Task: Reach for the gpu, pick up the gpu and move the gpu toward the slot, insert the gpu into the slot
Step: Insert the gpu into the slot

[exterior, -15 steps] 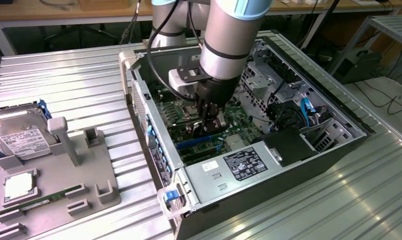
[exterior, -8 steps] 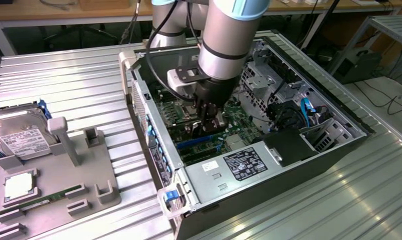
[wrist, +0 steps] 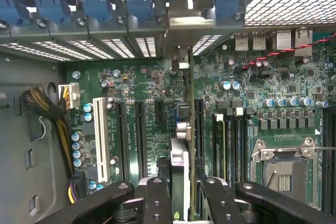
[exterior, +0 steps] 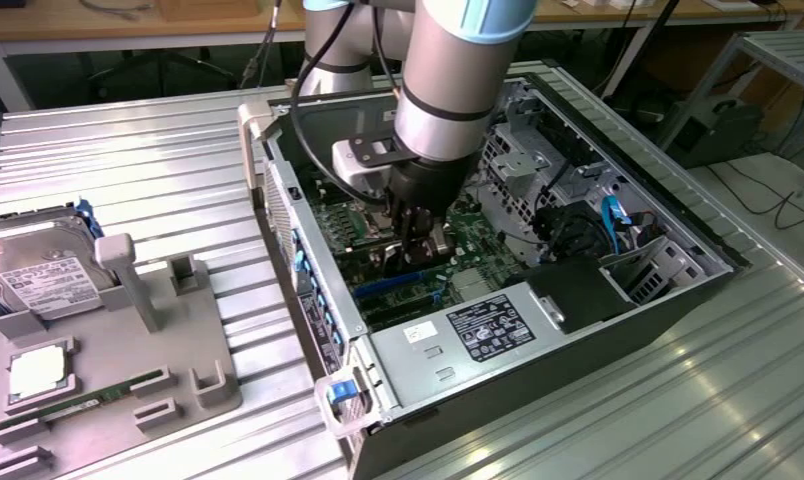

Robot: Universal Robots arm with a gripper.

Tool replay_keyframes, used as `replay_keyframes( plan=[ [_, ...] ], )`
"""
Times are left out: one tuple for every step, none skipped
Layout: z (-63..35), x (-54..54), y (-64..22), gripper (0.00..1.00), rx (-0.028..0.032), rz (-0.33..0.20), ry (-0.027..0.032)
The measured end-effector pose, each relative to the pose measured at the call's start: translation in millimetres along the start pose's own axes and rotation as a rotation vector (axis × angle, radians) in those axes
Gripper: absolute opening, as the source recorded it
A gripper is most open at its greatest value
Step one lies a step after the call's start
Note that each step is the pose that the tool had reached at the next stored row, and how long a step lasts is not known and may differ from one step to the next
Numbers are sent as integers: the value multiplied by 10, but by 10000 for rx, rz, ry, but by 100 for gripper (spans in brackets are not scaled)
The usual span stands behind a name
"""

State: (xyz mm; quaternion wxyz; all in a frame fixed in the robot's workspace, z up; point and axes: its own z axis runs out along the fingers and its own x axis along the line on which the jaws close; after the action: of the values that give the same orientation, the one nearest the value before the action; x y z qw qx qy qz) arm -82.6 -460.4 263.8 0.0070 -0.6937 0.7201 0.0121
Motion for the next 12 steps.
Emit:
replay_keyframes(
  plan=[
    [3,0,2,27,-18,2,0],
    [5,0,1,27,-34,2,2],
    [7,0,1,27,-46,2,4],
    [7,1,1,27,-53,2,5],
    [7,1,1,27,-54,1,5],
    [8,1,1,27,-55,1,5],
    [8,0,1,27,-54,2,3],
    [9,0,1,27,-54,2,2],
    [9,0,1,27,-54,2,2],
    [9,0,1,27,-54,2,3],
    [10,-3,0,27,-53,0,0],
    [10,-10,1,27,-53,-9,1]
  ],
)
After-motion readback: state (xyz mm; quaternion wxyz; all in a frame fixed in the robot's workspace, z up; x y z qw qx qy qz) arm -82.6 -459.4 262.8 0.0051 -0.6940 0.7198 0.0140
